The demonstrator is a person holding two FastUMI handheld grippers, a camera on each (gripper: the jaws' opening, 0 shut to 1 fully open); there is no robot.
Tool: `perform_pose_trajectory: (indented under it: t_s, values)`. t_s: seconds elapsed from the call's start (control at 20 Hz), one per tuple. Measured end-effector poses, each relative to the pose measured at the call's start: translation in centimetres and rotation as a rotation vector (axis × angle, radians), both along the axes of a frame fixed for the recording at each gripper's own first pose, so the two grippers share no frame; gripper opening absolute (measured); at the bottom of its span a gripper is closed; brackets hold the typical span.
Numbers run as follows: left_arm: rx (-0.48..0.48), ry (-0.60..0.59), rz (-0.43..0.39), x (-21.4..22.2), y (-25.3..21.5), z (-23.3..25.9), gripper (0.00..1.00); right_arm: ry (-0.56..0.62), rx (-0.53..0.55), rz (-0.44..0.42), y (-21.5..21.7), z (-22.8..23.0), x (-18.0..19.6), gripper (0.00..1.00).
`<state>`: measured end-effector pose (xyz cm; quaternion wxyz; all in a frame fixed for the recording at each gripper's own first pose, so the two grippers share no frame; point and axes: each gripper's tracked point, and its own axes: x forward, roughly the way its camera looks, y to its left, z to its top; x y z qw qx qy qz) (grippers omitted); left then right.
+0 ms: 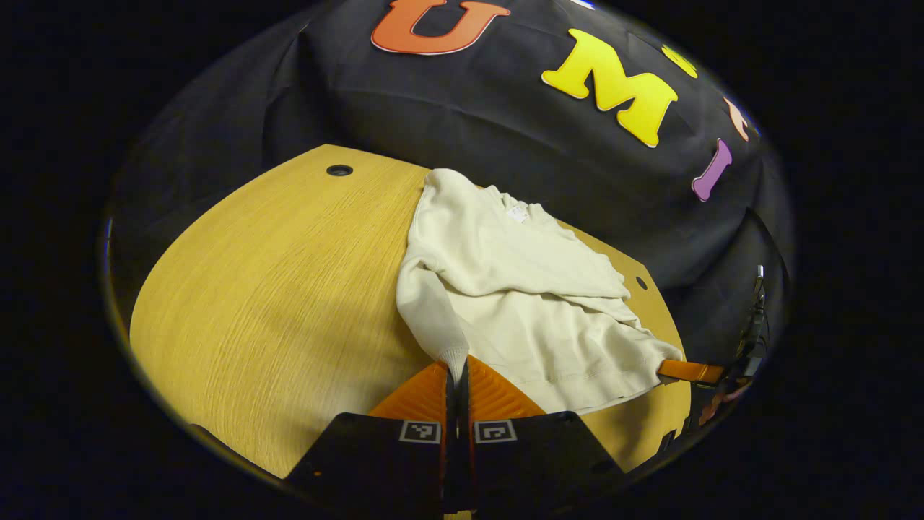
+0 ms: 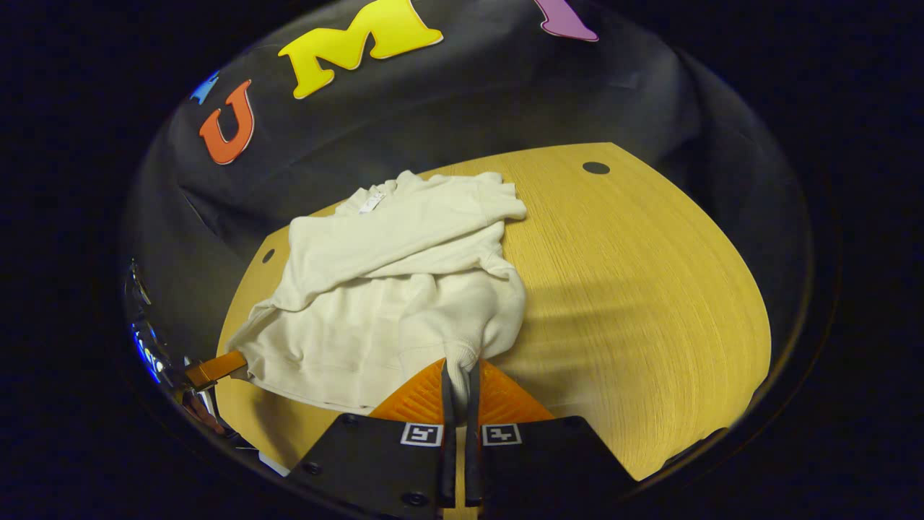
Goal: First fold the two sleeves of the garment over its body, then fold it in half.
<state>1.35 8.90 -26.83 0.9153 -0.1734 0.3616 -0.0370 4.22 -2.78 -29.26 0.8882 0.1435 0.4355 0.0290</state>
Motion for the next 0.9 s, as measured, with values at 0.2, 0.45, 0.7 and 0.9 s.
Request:
perform_pose_trajectory:
  t_s: [0.2,0.45,0.7,0.9]
  values:
    - [0.026,-0.092,-0.047,3.3,-0.4,4.7,0.03,-0.072,0.041,0.013,0.7,4.8,3.3,0.06]
    - [0.014,-0.235,-0.064,9.7,-0.5,12.3,0.03,-0.157,0.091,0.015,1.1,11.4,9.5,0.05]
    - [0.027,-0.344,-0.061,17.6,-0.4,18.2,0.03,-0.259,0.132,0.014,1.9,17.1,17.7,0.05]
    - [0.052,-0.364,-0.066,23.1,-0.7,19.0,0.03,-0.307,0.115,0.032,2.6,18.3,23.9,0.05]
